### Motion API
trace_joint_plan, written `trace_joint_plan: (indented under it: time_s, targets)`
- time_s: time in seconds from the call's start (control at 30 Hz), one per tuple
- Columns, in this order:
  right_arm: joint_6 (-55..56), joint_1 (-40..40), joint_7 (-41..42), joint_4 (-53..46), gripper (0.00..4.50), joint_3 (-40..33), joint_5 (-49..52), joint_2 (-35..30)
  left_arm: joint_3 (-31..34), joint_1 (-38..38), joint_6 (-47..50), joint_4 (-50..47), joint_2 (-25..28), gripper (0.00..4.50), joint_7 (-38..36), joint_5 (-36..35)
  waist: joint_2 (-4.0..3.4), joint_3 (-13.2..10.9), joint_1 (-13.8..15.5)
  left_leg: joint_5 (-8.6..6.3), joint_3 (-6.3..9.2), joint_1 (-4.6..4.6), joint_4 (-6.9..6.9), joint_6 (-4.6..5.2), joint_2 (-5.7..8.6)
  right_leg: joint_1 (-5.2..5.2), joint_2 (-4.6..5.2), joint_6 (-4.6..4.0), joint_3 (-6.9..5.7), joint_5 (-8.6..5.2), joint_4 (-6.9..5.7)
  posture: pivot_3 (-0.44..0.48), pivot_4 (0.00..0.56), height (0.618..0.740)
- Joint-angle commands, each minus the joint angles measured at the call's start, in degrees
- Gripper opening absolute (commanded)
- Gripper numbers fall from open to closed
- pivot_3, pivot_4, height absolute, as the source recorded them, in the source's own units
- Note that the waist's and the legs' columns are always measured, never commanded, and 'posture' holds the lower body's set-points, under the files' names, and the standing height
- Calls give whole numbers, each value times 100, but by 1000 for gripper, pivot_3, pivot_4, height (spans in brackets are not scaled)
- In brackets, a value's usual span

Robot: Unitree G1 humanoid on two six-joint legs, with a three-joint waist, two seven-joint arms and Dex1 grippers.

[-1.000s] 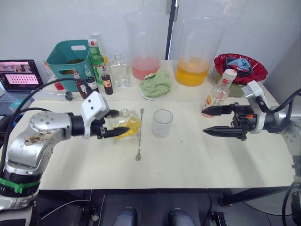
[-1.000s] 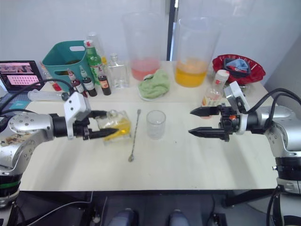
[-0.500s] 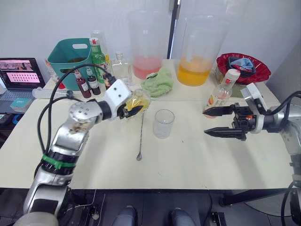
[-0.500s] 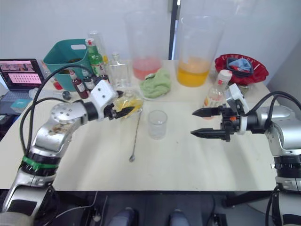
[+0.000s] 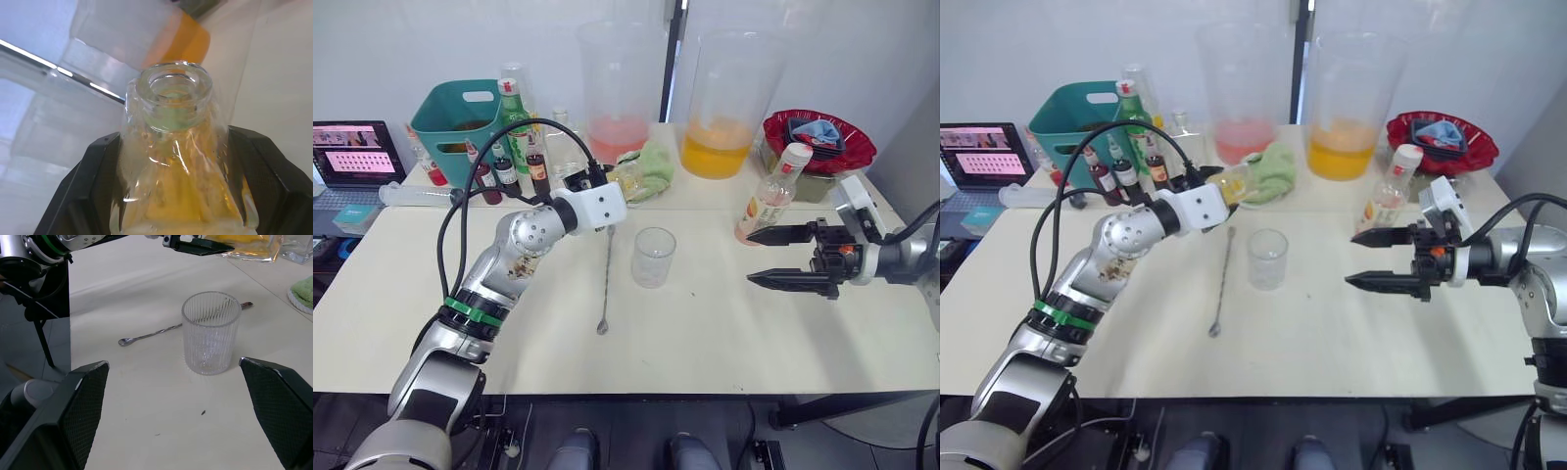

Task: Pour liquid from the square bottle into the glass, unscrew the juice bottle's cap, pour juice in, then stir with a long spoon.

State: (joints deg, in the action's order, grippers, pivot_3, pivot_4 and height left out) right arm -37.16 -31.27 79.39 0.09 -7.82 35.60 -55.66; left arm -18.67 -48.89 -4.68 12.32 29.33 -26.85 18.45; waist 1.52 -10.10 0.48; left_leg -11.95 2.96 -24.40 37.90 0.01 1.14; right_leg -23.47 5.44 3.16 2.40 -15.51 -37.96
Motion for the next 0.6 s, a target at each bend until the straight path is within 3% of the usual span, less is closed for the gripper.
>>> trace_joint_plan:
  time_s: [0.03,0.33,0.6]
  targets:
    - [84,79,-62,-117,4500,-175,47,-26,-3,-73,-455,-91,-80,2767,338,333,0,0,10,0,0,0,0,0,1,0,1,0,0,0,0,0,150,740]
    - [-27,219,-166,-286,4500,-234,141,-72,-25,-175,-663,224,-314,2767,637,806,0,0,14,0,0,-1,1,0,2,-2,0,0,-1,0,-3,0,150,740]
    - [-43,307,-257,-373,4500,-309,184,-131,-278,-254,-1004,355,-311,2767,1140,1652,0,0,21,0,-1,-1,1,0,3,-2,2,1,-1,0,-3,0,150,740]
